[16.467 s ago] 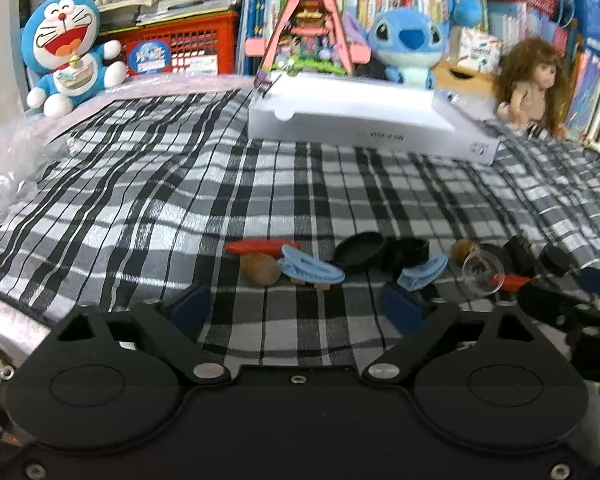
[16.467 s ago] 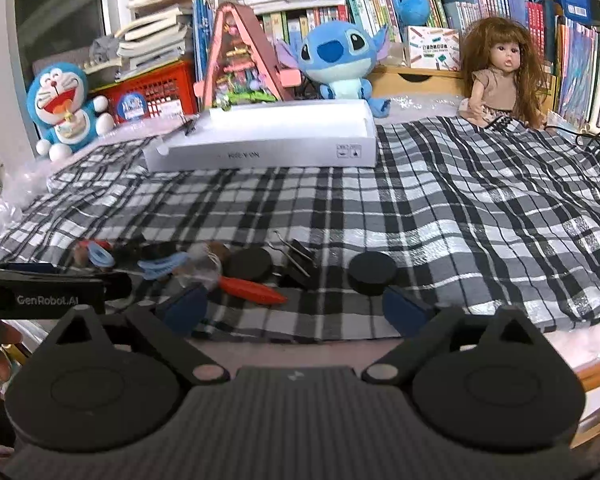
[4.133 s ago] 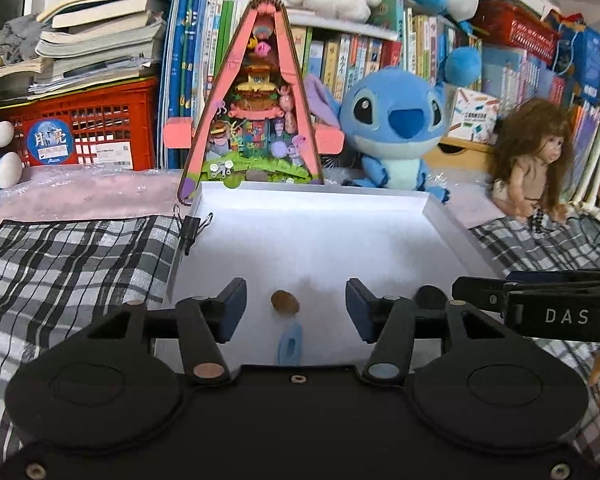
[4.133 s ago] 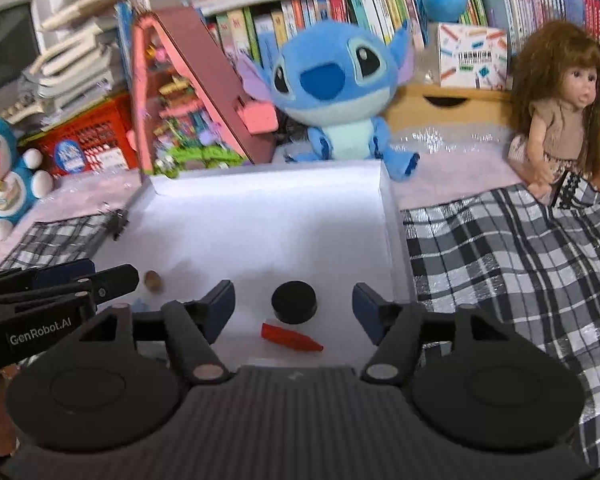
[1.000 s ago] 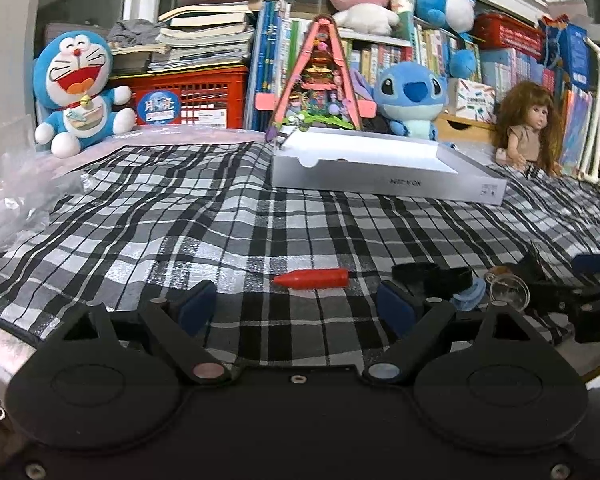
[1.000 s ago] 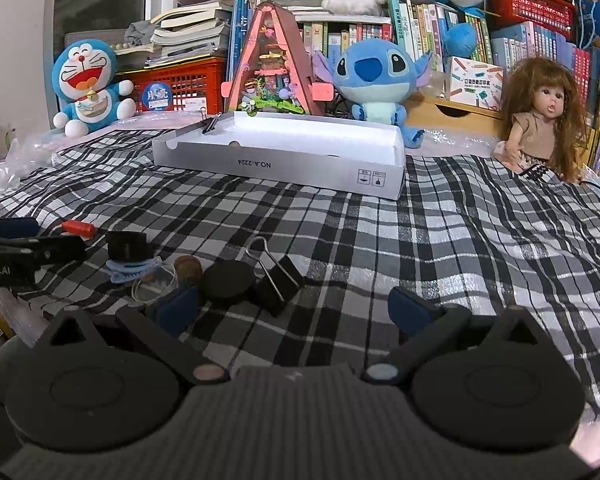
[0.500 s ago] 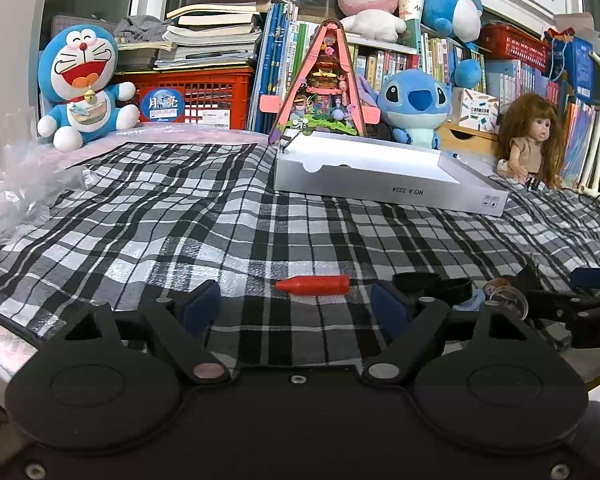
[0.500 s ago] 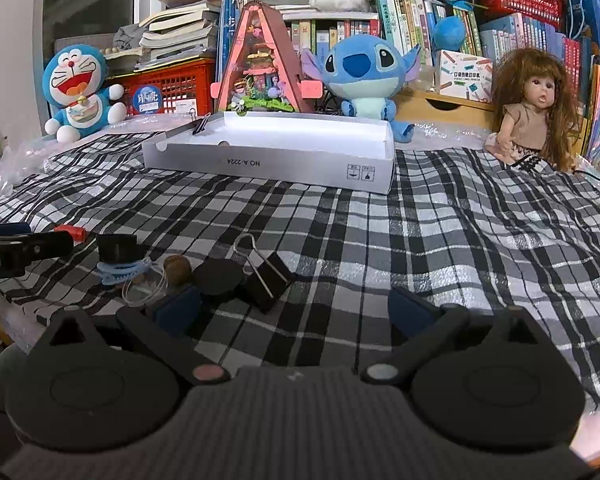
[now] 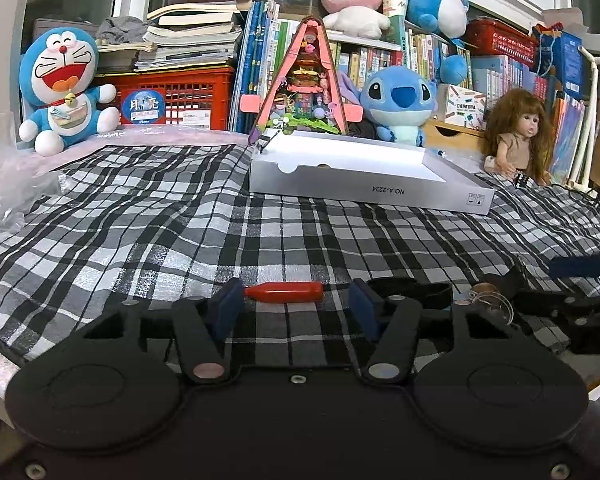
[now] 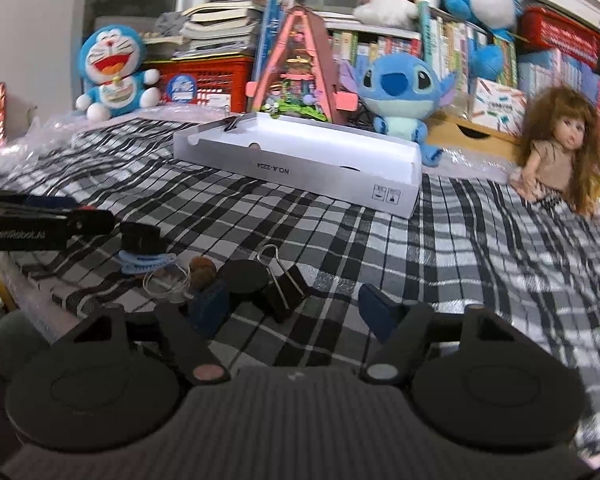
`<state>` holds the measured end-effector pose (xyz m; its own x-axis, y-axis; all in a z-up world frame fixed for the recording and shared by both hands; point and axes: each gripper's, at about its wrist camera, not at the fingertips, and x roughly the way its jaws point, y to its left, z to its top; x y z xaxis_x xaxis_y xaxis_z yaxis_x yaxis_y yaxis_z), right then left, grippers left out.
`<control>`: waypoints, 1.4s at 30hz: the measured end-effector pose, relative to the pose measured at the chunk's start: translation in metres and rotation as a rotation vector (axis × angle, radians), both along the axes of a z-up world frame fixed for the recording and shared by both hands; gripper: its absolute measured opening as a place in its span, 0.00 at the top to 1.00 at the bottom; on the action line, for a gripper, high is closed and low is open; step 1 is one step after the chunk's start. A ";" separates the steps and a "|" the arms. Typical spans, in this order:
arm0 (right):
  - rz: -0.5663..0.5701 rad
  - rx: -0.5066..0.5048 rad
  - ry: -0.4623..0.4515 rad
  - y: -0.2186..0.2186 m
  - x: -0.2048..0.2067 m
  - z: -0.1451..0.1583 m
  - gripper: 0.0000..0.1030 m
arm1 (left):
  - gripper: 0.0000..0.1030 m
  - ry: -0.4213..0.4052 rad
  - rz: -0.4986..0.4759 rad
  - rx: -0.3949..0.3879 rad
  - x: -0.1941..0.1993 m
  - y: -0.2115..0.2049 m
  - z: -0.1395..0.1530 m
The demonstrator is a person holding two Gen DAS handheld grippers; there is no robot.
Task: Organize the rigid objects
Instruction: 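Move the left gripper to the red marker while the right gripper approaches the black binder clip, then grasp the red marker with the left gripper while the right gripper grasps the black binder clip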
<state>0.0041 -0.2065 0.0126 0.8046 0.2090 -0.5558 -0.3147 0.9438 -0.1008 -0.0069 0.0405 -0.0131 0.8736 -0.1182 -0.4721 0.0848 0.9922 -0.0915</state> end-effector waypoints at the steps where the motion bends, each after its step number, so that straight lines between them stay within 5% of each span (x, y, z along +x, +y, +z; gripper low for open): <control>1: 0.006 -0.011 -0.004 -0.001 0.000 0.001 0.23 | 0.48 0.000 0.000 0.001 0.000 0.000 -0.001; 6: -0.012 -0.054 -0.011 -0.008 0.003 0.004 0.23 | 0.48 0.000 -0.001 0.001 0.000 0.000 0.000; 18: -0.250 -0.090 0.029 -0.028 0.022 -0.001 0.23 | 0.48 -0.001 0.000 0.003 0.001 0.000 -0.002; 27: -0.339 0.130 0.082 -0.045 0.021 0.007 0.23 | 0.48 -0.001 -0.004 0.009 0.001 0.001 -0.002; 36: -0.341 0.188 0.080 -0.021 0.026 0.004 0.23 | 0.49 -0.016 0.041 0.077 0.011 0.000 -0.003; 39: -0.378 0.212 0.073 -0.017 0.031 -0.002 0.23 | 0.59 -0.018 0.050 0.071 0.013 0.000 -0.004; 42: -0.433 0.215 0.040 -0.012 0.034 -0.009 0.41 | 0.59 -0.019 0.055 0.056 0.013 -0.001 -0.003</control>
